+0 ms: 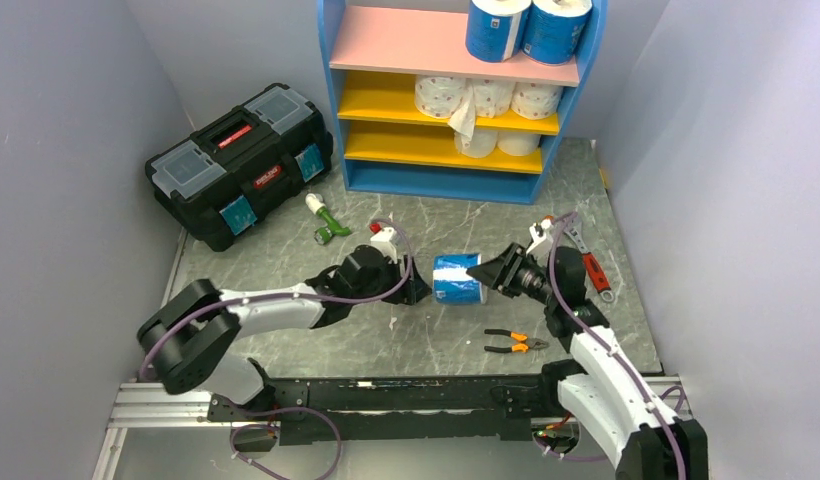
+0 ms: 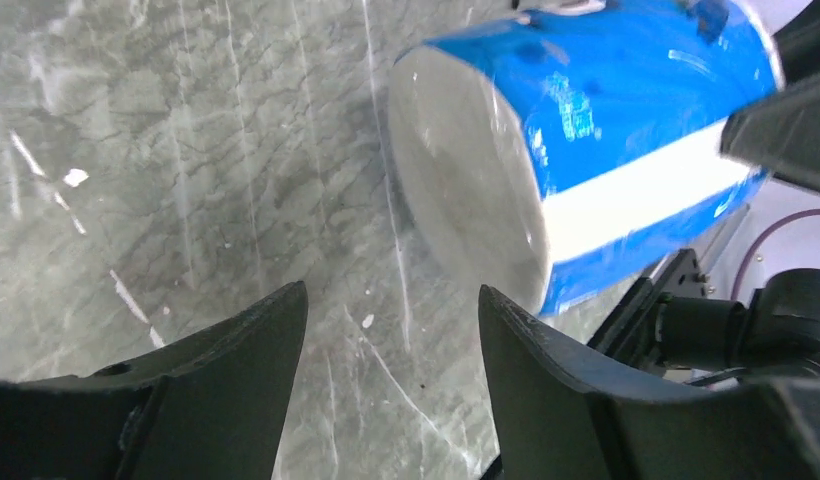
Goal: Place and organize the paper towels onto the shelf
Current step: Pick up the paper towel from the center of the board.
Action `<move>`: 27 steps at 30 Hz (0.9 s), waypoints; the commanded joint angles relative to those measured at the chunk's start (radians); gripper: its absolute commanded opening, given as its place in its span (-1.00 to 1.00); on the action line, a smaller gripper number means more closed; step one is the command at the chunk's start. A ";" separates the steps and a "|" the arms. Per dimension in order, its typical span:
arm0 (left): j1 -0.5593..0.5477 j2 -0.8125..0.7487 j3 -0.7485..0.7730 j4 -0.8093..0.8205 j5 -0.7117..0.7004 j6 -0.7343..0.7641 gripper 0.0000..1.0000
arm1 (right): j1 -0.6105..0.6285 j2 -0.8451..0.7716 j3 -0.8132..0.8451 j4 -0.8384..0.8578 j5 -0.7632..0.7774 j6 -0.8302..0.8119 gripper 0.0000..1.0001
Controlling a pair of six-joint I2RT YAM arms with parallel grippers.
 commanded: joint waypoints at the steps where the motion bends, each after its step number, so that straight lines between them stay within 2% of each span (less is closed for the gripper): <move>1: 0.009 -0.157 -0.051 -0.006 -0.076 -0.002 0.39 | 0.057 -0.006 0.270 -0.307 0.144 -0.208 -0.45; 5: 0.021 -0.298 -0.105 -0.095 -0.170 0.000 0.43 | 0.243 0.089 0.479 -0.520 0.470 -0.321 -0.44; 12: 0.025 -0.526 -0.216 -0.215 -0.245 -0.017 0.45 | 0.539 0.358 0.718 -0.657 0.778 -0.426 -0.47; 16: 0.028 -0.649 -0.279 -0.267 -0.277 -0.034 0.46 | 0.618 0.497 0.826 -0.666 0.826 -0.519 -0.49; 21: 0.032 -0.808 -0.340 -0.328 -0.321 -0.041 0.48 | 0.638 0.560 0.986 -0.687 0.825 -0.620 -0.50; 27: 0.034 -0.906 -0.331 -0.400 -0.337 -0.014 0.50 | 0.639 0.672 1.357 -0.806 0.910 -0.732 -0.49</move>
